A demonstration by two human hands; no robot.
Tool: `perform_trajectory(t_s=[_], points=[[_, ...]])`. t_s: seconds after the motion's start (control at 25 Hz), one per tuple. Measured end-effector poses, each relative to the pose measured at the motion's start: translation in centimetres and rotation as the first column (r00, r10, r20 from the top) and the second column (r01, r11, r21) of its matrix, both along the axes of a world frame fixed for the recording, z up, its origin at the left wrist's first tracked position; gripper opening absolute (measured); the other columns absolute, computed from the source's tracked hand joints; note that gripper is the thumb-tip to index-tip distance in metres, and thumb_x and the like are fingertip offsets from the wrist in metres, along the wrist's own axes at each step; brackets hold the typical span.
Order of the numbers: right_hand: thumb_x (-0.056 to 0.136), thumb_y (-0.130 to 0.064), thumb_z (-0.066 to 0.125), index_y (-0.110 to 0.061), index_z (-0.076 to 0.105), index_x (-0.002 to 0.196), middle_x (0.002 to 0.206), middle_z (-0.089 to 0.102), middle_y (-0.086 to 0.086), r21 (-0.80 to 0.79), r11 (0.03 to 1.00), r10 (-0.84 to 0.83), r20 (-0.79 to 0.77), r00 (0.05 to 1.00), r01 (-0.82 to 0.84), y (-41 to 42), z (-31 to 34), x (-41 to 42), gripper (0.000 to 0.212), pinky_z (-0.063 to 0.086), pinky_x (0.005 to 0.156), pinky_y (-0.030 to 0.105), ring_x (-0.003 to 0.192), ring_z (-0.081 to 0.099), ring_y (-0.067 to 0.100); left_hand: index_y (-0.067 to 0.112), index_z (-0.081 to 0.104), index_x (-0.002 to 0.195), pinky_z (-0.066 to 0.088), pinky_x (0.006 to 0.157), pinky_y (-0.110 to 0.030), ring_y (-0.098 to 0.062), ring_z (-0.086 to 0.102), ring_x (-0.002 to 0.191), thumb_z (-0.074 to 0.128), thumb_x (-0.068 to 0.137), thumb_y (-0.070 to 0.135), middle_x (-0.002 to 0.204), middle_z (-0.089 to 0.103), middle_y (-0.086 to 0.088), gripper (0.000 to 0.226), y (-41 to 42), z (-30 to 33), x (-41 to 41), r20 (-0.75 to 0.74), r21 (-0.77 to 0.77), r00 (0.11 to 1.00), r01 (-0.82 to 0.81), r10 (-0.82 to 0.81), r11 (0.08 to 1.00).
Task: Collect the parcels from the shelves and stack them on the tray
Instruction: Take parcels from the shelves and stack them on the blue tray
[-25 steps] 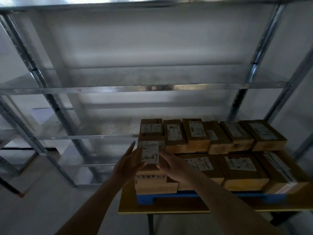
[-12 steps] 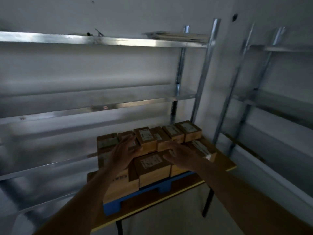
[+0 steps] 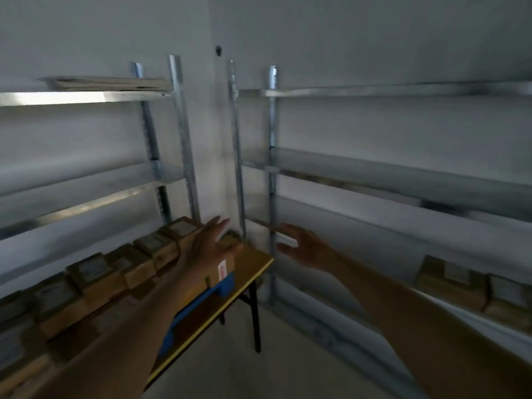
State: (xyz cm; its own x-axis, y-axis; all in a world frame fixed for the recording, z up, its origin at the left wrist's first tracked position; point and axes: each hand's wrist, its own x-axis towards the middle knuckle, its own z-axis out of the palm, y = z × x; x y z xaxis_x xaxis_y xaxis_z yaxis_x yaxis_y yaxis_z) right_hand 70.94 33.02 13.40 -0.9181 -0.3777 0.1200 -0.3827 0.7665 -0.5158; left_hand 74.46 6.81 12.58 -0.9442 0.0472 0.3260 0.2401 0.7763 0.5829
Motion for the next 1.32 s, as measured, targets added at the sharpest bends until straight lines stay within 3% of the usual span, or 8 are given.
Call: perform_trajectory(t_s=[0.16,0.28,0.4,0.56,0.64,0.76,1.08,1.32], points=[[0.097,-0.053,0.054,-0.028,0.03,0.156,0.159,0.035,0.001,0.027,0.98,-0.197,0.03,0.98,0.196,14.8,-1.5,0.3,0.068,0.028,0.116,0.037,0.144,0.036,0.023,0.013,0.05,0.142,0.029,0.112,-0.026,-0.019,0.041,0.139,0.058,0.067,0.072,0.15,0.045,-0.006,0.095,15.2,-1.3,-4.5,-0.032,0.037,0.986,0.163,-0.162,0.986],[0.098,-0.052,0.054,-0.03,0.029,0.156,0.159,0.035,0.0,0.061,0.941,-0.334,0.035,0.942,0.332,26.0,-2.9,2.1,0.067,0.031,0.116,0.042,0.142,0.038,0.025,0.018,0.051,0.142,0.032,0.115,-0.031,-0.018,0.042,0.139,0.05,0.067,0.078,0.15,0.045,-0.003,0.096,27.3,-3.7,-7.0,-0.025,0.031,0.955,0.295,-0.295,0.955],[0.098,-0.047,0.056,-0.028,0.034,0.154,0.152,0.044,0.001,0.079,0.884,-0.465,0.052,0.884,0.461,35.8,-4.2,5.3,0.063,0.037,0.11,0.036,0.135,0.047,0.026,0.025,0.049,0.143,0.034,0.115,-0.035,-0.013,0.039,0.14,0.046,0.066,0.087,0.153,0.041,0.002,0.099,38.1,-6.5,-7.6,0.007,0.016,0.906,0.424,-0.424,0.906],[0.099,-0.041,0.056,-0.028,0.045,0.144,0.138,0.055,0.002,0.09,0.813,-0.58,0.032,0.814,0.576,45.3,-5.5,7.7,0.048,0.045,0.089,0.025,0.118,0.059,0.022,0.025,0.045,0.146,0.028,0.118,-0.032,-0.011,0.032,0.143,0.043,0.067,0.086,0.156,0.035,0.006,0.1,47.9,-7.9,-8.3,0.067,0.018,0.852,0.519,-0.519,0.854],[0.1,-0.037,0.055,-0.03,0.046,0.142,0.134,0.056,0.0,0.078,0.795,-0.604,0.021,0.797,0.601,48.2,-5.8,8.0,0.043,0.044,0.085,0.023,0.11,0.059,0.016,0.025,0.045,0.146,0.026,0.118,-0.03,-0.012,0.031,0.144,0.048,0.072,0.084,0.157,0.033,0.005,0.095,51.6,-8.7,-9.0,0.088,-0.019,0.81,0.584,-0.58,0.812],[0.102,-0.032,0.055,-0.031,0.046,0.142,0.138,0.054,-0.001,0.088,0.785,-0.618,0.046,0.785,0.613,51.2,-7.5,7.1,0.041,0.04,0.092,0.022,0.119,0.055,0.016,0.031,0.04,0.148,0.027,0.116,-0.031,-0.011,0.029,0.145,0.058,0.087,0.062,0.159,0.027,0.011,0.071,56.2,-11.0,-10.5,0.106,-0.061,0.768,0.639,-0.632,0.767],[0.098,-0.039,0.057,-0.035,0.044,0.142,0.143,0.052,0.001,0.159,0.754,-0.656,0.138,0.742,0.637,56.2,-14.1,-1.9,0.046,0.047,0.105,0.039,0.126,0.055,0.021,0.039,0.028,0.151,0.033,0.115,-0.041,-0.011,0.026,0.145,0.05,0.085,0.071,0.161,0.017,0.017,0.076,61.2,-18.0,-20.0,0.234,-0.069,0.753,0.644,-0.615,0.762],[0.098,-0.042,0.056,-0.038,0.039,0.143,0.147,0.047,-0.004,0.211,0.762,-0.645,0.172,0.745,0.612,58.9,-19.2,-10.8,0.048,0.046,0.1,0.032,0.125,0.053,0.017,0.038,0.024,0.152,0.034,0.115,-0.046,-0.014,0.024,0.147,0.049,0.089,0.066,0.162,0.016,0.012,0.073,64.1,-23.4,-29.5,0.294,-0.033,0.724,0.66,-0.624,0.751]])
